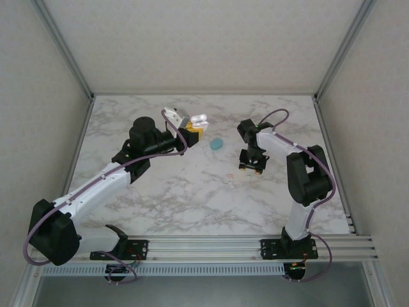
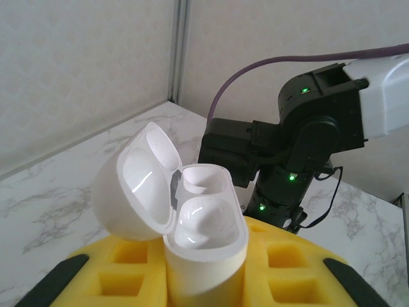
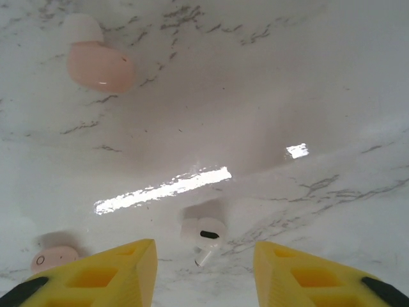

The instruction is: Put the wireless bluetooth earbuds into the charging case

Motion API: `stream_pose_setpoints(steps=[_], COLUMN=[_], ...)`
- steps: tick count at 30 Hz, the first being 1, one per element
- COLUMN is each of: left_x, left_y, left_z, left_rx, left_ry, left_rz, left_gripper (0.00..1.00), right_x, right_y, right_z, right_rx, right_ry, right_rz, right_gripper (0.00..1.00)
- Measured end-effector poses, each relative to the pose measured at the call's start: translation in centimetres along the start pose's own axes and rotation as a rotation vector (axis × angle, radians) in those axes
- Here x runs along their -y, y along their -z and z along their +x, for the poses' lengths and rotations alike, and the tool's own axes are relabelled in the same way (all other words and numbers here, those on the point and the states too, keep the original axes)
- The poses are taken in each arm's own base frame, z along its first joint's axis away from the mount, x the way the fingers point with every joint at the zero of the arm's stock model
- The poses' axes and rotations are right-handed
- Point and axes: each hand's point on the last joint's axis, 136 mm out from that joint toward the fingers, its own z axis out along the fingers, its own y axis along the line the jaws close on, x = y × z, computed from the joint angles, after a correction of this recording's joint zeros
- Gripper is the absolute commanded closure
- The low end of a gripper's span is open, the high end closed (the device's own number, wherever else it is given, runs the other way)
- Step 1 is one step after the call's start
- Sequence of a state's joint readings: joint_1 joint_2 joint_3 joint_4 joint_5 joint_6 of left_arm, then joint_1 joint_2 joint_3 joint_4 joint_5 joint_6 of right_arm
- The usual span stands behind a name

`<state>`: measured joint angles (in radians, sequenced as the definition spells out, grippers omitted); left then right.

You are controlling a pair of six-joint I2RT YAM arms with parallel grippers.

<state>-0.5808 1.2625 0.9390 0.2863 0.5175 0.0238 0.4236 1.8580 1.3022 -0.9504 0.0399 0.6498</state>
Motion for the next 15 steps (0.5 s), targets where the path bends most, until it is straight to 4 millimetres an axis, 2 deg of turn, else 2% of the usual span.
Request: stream_pose_setpoints(steps=[6, 15], left_x=[0.0, -0.1], left_y=[0.0, 0.0], left_z=[0.1, 0.1], left_rx=[-0.001, -0.002], left_ry=[0.0, 0.001], left_rz=[0.0, -0.001], left_gripper=[0.98, 0.98], right_x=[-0.3, -0.2], right_y=[-1.6, -2.8], right_z=[0.3, 1.0], right_rx=[-0.033, -0.063], right_ry=[-0.01, -0.012], right_rz=[-0.001, -0.004], right_gripper=[0.6, 0.64])
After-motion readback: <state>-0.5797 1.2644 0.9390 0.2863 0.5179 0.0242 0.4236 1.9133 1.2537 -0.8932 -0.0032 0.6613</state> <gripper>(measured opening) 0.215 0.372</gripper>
